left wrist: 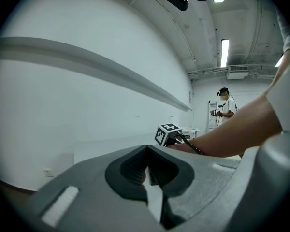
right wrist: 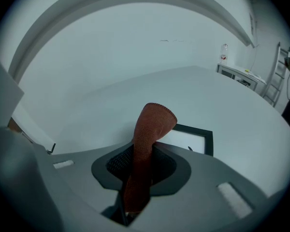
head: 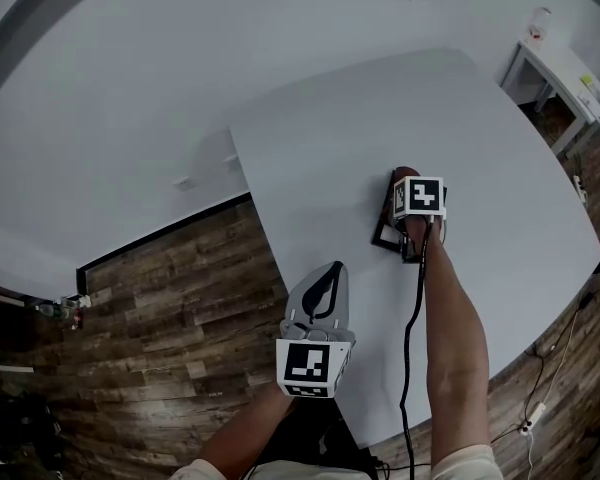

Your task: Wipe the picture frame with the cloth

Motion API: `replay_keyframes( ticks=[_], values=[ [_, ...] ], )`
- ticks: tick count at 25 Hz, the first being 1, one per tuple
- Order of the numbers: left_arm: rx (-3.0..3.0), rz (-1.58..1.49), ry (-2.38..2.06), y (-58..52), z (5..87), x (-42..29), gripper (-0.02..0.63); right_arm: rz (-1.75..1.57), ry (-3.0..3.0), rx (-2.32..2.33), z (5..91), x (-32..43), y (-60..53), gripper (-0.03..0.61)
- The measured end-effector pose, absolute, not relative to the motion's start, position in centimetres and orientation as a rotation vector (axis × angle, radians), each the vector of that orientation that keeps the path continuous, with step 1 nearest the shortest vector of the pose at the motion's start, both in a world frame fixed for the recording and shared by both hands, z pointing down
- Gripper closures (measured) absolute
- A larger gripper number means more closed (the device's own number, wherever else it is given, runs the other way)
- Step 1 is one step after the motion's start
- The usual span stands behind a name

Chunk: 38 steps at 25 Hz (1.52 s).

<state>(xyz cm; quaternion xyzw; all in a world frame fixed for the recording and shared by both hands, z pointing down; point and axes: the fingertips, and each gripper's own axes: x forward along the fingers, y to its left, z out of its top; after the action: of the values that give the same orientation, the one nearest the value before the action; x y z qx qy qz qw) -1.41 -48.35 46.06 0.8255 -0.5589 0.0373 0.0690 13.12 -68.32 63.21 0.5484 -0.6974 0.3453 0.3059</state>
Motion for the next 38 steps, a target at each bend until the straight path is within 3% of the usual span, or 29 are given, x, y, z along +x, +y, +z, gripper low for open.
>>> replay_keyframes(
  ticks=[16,29,38],
  values=[
    [2.505,0.097,-1.630,-48.2,46.3,1.6,0.613,0.937,-1.656,1.600,63.3,24.6,-64.9,0.474],
    [2.467,0.079,-1.658,-47.9,45.9,1.0,0.613,0.950,-1.886,1.391,61.6,10.2,-64.0,0.474],
    [2.451,0.093,-1.642,-48.1,46.9,0.8,0.613,0.985,-1.783,1.437,64.3,14.1,-62.6,0.474]
  ],
)
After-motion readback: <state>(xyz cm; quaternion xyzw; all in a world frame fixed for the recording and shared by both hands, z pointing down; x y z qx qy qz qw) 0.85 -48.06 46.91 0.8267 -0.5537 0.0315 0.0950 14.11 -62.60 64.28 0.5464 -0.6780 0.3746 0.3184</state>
